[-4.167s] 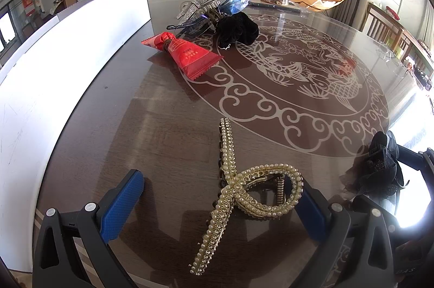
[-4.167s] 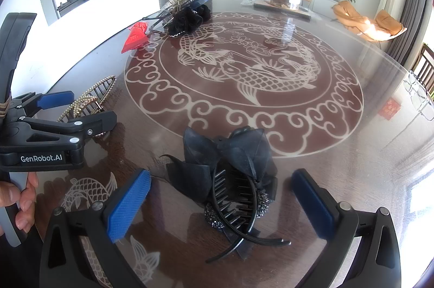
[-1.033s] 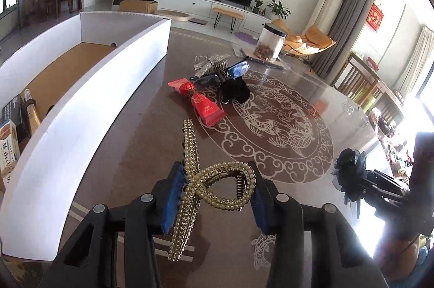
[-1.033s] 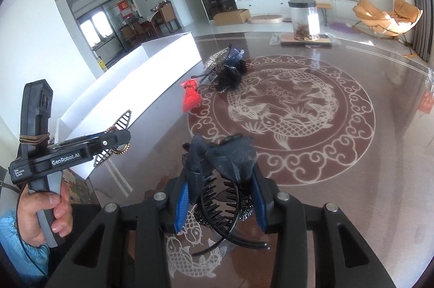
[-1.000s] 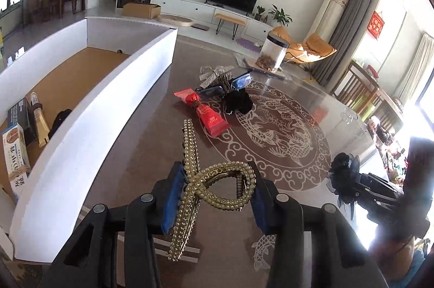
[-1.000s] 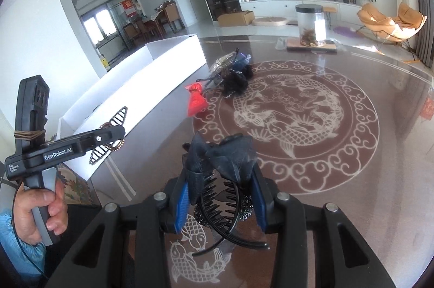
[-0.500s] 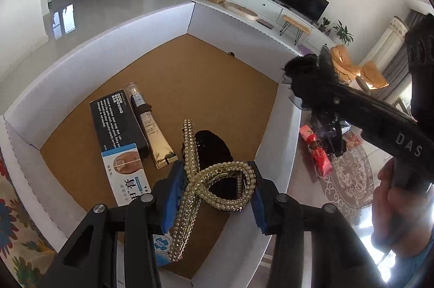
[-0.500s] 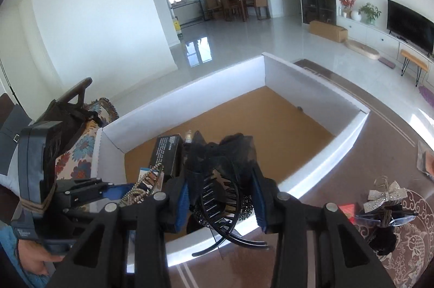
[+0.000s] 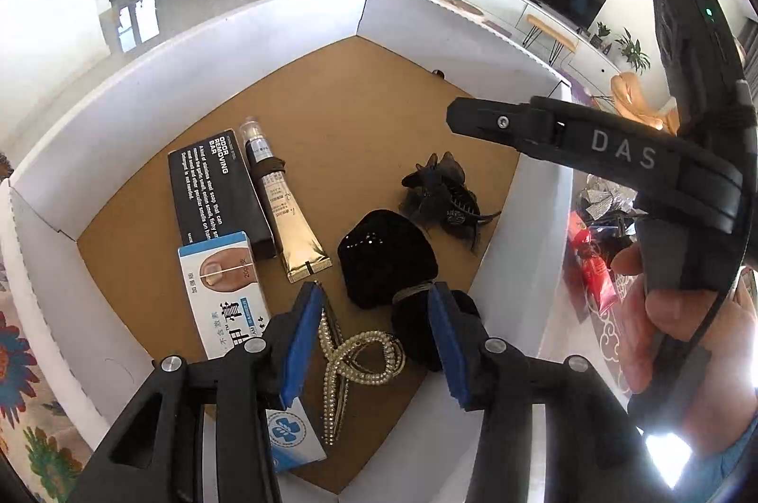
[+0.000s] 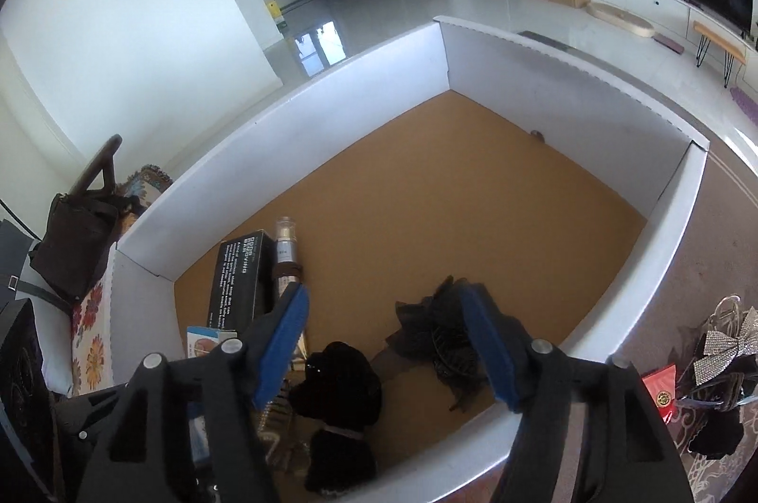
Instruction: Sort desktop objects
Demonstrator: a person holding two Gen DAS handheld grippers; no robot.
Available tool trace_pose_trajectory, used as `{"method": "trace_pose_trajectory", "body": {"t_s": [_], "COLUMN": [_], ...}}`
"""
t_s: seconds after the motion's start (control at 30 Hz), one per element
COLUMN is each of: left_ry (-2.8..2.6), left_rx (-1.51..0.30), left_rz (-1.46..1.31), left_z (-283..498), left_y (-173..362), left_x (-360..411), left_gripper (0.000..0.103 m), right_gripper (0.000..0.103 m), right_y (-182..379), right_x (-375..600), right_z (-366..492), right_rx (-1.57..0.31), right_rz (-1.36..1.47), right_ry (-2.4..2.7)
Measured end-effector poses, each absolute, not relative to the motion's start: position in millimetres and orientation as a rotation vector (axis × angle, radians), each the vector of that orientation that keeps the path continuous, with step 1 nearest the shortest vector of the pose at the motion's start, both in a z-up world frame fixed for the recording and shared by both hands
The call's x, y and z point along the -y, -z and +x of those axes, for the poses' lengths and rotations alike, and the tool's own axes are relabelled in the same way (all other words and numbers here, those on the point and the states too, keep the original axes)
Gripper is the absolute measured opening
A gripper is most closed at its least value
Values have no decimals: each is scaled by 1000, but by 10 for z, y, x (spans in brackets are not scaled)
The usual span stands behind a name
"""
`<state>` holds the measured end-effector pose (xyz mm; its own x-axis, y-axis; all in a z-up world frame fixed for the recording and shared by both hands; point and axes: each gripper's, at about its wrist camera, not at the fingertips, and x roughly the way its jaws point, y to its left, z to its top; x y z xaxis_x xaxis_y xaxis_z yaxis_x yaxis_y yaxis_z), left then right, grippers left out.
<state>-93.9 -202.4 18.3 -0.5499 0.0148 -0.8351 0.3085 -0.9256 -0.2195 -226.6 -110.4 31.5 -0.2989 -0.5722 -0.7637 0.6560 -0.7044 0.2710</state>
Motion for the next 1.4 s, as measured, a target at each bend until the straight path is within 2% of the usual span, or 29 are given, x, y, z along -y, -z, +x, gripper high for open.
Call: {"method": "trace_pose_trajectory", "body": {"t_s": [0.03, 0.13, 0.17, 0.2, 0.27, 0.3, 0.5, 0.67, 0.83, 1.0, 1.23, 1.4], "left_ry": [2606, 2744, 2795, 2853, 2962, 3012, 3127, 3074, 3003, 2971, 2929, 2915], "left_rx": [-517, -491, -485, -483, -473, -465, -282, -152, -141, -142, 65, 123], "left_rz": [1354, 1265, 1247, 1228, 1204, 1204, 1410, 1530, 1558, 1525, 1516, 1518], "left_z": [-882, -708, -657, -606, -511, -459, -589, -719, -660, -671, -681, -684], "left_y": [-260, -519, -590, -653, -709, -707, -227, 290, 590, 662, 698, 717], "left_x": [1937, 1524, 1351, 1171, 787, 575, -553, -964, -882, -813, -988, -1030], "left_gripper": [47, 49, 57, 71, 92, 98, 100, 100, 99, 99, 99, 102], "right_gripper": [70, 82, 88, 95, 100, 100, 100, 100, 100, 101, 103, 103], "right_y": [-379, -555, -593, -603, -524, -442, 228, 495, 599, 656, 682, 681], "right_x": [959, 372, 118, -155, -734, -1017, -2640, -3272, -3279, -3118, -3132, -3130], "right_z": [-2213, -1989, -1885, -1797, -1604, -1507, -925, -516, -397, -456, -451, -456], "right_rx": [-90, -37, -45, -59, -93, -106, -90, 15, 61, -49, -32, -31], "right_rz": [1119, 1010, 976, 950, 941, 956, 1259, 1376, 1402, 1424, 1435, 1435], "right_ry": [2072, 2167, 2225, 2292, 2431, 2489, 2734, 2803, 2803, 2792, 2787, 2787]}}
